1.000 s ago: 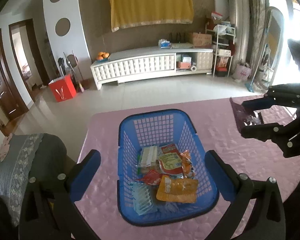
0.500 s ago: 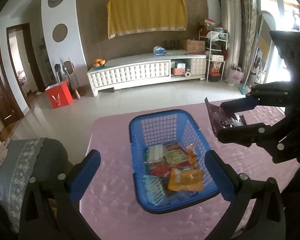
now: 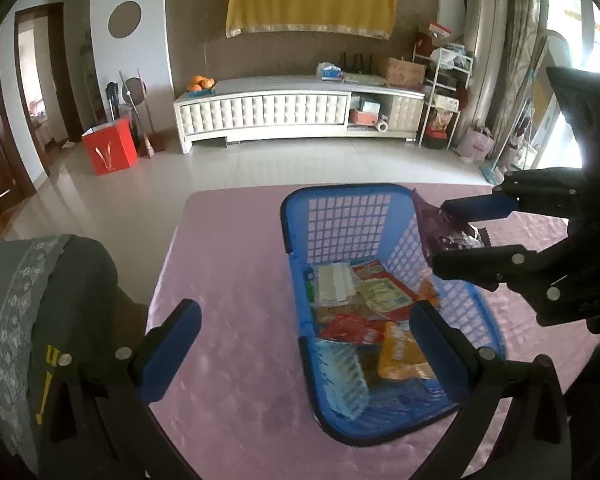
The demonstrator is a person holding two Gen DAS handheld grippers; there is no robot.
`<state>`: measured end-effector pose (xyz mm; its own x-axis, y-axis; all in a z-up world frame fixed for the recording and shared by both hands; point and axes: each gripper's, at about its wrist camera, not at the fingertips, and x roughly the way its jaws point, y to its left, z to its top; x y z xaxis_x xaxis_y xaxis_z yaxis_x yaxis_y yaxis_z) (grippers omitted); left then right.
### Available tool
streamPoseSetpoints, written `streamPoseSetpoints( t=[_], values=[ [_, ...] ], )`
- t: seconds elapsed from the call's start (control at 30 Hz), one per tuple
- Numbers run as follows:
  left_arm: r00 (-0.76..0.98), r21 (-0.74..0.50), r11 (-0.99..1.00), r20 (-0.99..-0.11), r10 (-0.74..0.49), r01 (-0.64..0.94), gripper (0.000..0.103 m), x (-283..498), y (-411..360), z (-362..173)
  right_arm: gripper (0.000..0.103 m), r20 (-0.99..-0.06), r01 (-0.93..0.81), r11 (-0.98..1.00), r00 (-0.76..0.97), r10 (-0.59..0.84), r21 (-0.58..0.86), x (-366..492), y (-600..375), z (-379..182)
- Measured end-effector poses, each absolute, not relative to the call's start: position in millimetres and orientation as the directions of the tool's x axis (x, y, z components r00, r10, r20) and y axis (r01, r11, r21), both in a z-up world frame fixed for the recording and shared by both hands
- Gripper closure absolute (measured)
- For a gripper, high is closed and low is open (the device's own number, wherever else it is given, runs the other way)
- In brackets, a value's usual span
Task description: Organize snacks
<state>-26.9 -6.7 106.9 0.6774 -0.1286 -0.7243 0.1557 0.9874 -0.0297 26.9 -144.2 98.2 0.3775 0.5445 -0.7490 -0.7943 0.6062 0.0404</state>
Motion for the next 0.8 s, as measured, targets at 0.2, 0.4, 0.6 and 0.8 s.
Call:
streamPoseSetpoints(
  t=[0.2,0.4,0.6,0.8],
  values=[
    [0.651,-0.052,0.987,-0.746,-0.138,0.150,0.000,-11,3,89,0.048,-0.774,-0.779,0.624,0.360,0.521,0.057,52,-134,78],
    [0.642,-0.064,0.987,-0.753,-0.143,0.144,0.000,-5,13,84,0.044,-0.809,-0.784,0.621,0.376,0.451,-0.018,57,-120,60],
    [0.646,-0.060,0.988,-0.751,-0.138,0.141,0.000,-10,13,87,0.014,-0.780,-0.791,0.609,0.419,0.464,-0.062,43,-125,68],
    [0.690,-0.035,0.989,-0.713,-0.125,0.143,0.000,-31,-4,108,0.012,-0.714,-0.742,0.668,0.497,0.493,-0.056,19,-151,103]
  ],
)
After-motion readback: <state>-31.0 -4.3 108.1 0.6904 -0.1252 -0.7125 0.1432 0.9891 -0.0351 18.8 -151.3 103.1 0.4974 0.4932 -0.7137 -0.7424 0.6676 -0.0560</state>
